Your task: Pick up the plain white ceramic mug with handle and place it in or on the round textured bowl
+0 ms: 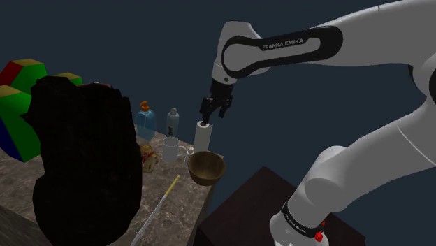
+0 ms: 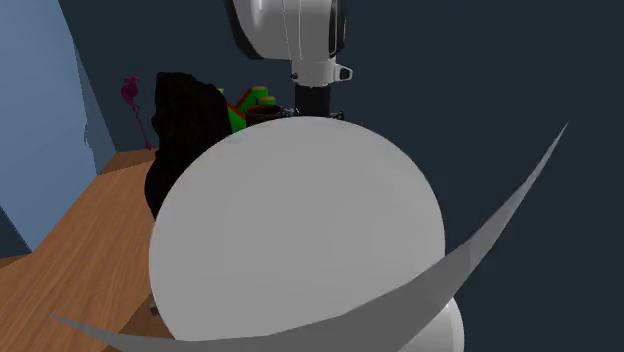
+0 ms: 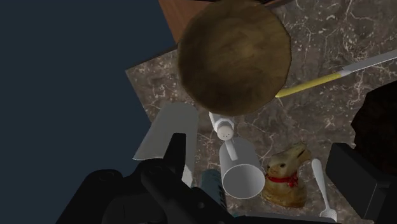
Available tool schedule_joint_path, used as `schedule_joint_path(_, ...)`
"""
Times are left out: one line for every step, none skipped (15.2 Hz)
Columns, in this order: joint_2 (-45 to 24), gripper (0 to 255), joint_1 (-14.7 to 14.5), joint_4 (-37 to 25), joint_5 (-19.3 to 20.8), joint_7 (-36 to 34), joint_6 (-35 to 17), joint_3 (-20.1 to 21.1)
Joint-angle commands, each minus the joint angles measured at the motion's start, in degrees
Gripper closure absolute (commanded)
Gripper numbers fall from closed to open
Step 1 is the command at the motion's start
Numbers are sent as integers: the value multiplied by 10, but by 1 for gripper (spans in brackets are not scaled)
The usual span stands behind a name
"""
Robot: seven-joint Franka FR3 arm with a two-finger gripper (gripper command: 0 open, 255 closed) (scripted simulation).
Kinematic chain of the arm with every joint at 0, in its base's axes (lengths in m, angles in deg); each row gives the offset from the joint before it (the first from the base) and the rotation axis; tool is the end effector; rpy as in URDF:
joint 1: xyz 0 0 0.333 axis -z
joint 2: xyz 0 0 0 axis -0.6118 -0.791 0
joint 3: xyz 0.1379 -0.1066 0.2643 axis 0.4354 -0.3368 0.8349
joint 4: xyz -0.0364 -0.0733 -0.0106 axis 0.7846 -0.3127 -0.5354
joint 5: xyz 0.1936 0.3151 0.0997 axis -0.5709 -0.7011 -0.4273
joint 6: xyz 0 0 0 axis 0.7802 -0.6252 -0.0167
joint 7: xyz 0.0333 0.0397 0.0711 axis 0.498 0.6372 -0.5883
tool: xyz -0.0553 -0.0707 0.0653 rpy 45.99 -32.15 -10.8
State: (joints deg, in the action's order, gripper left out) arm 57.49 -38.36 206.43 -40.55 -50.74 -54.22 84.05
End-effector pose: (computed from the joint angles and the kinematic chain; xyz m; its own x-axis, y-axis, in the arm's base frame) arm 0.4076 0.0668 0.4688 0.9990 0.0385 0.0227 0.0392 -0.9987 -0.0323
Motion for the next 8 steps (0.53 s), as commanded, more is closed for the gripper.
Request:
schedule_joint_path(-39, 0, -1, -5, 2, -17, -38, 12)
schedule_joint_path(-59, 0, -1, -10, 5, -25, -55, 18)
schedule_joint_path(-80, 0, -1, -16, 8, -33, -71, 23)
schedule_joint_path(-101, 0, -1, -23, 12, -42, -87, 28)
schedule_joint_path(-123, 0, -1, -30, 17, -51, -101, 32)
schedule_joint_path(-145, 0, -1, -39, 22, -60, -116, 37)
schedule_joint_path(-167, 0, -1, -48, 29, -70, -129, 41)
schedule_joint_path(-189, 0, -1, -58, 36, -80, -142, 44)
